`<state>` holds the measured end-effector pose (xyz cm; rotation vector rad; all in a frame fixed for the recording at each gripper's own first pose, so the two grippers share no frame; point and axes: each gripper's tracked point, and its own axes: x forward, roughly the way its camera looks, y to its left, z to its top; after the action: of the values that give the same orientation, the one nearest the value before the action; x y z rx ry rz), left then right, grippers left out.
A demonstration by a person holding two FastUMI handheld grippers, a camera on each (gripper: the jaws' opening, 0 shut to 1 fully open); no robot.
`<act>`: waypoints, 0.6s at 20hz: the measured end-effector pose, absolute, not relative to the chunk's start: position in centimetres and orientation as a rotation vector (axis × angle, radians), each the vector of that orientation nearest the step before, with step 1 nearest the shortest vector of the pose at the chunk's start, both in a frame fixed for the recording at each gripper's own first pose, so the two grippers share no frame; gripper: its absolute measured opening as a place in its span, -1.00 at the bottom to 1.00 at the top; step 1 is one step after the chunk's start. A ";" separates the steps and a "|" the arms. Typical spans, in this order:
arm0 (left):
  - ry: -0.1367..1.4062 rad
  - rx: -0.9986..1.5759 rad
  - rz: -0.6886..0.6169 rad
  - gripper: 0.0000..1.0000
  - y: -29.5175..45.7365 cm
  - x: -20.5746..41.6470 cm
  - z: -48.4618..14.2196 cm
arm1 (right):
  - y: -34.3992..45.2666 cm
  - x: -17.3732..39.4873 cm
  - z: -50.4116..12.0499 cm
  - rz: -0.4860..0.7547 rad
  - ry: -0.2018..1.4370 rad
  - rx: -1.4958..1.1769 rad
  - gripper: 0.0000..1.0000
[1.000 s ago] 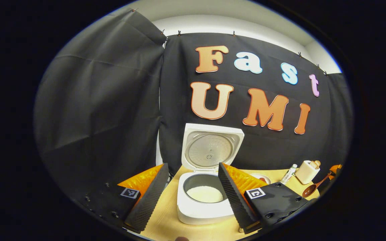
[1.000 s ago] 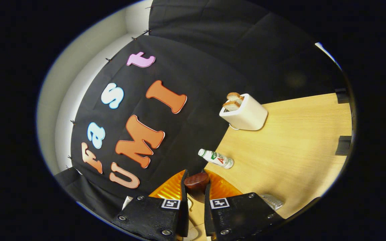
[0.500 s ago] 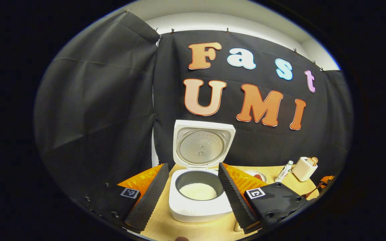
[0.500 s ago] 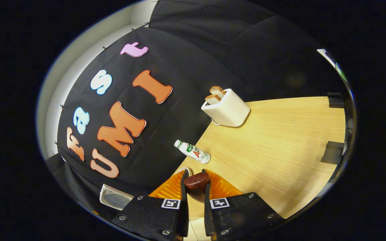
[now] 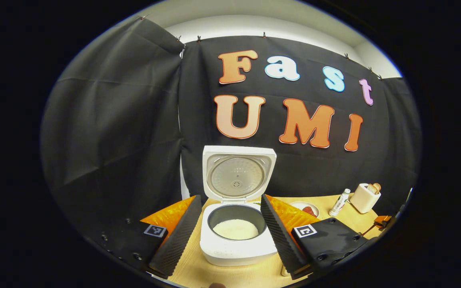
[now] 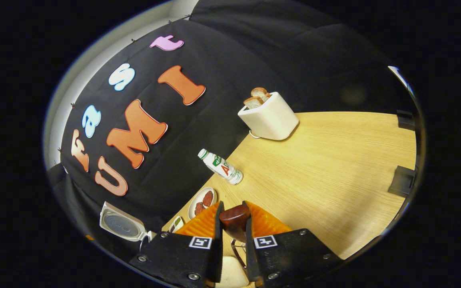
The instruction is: Close the left gripper, press the button to open the rice cooker; take a wooden spoon from the chopstick holder with the right hand, scoop a spoonful of rice and pour it into the rice cooker, then put the wooden spoon back into the chopstick holder.
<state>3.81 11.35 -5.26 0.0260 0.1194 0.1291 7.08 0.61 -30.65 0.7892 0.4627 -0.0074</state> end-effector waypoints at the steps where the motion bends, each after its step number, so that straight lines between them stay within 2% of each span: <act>1: 0.118 0.030 0.130 0.98 11.4 3.9 -5.1 | 0.4 7.3 -30.6 -0.014 0.467 0.789 -0.50; 3: 0.115 0.031 0.123 0.99 10.9 3.9 -4.9 | -0.3 7.9 -31.4 -0.052 0.489 0.766 -0.39; 5: 0.110 0.030 0.113 0.99 10.4 3.8 -4.4 | -1.3 7.8 -30.8 -0.069 0.493 0.751 0.09; 6: 0.109 0.033 0.115 0.99 10.2 4.0 -4.3 | -1.9 8.0 -30.5 -0.086 0.489 0.737 0.59; 7: 0.112 0.040 0.119 0.98 10.0 4.2 -4.1 | -2.7 8.2 -30.3 -0.103 0.486 0.712 0.78; 8: 0.110 0.042 0.119 0.99 9.8 4.4 -3.8 | -3.5 8.5 -30.2 -0.120 0.487 0.683 0.89; 12: 0.122 0.021 0.121 0.99 8.9 6.3 -2.3 | -5.1 8.5 -28.1 -0.138 0.477 0.576 0.89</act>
<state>6.32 8.89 -2.29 0.0209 0.1220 0.1207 8.52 -5.06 -28.07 0.5762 0.4768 -0.1382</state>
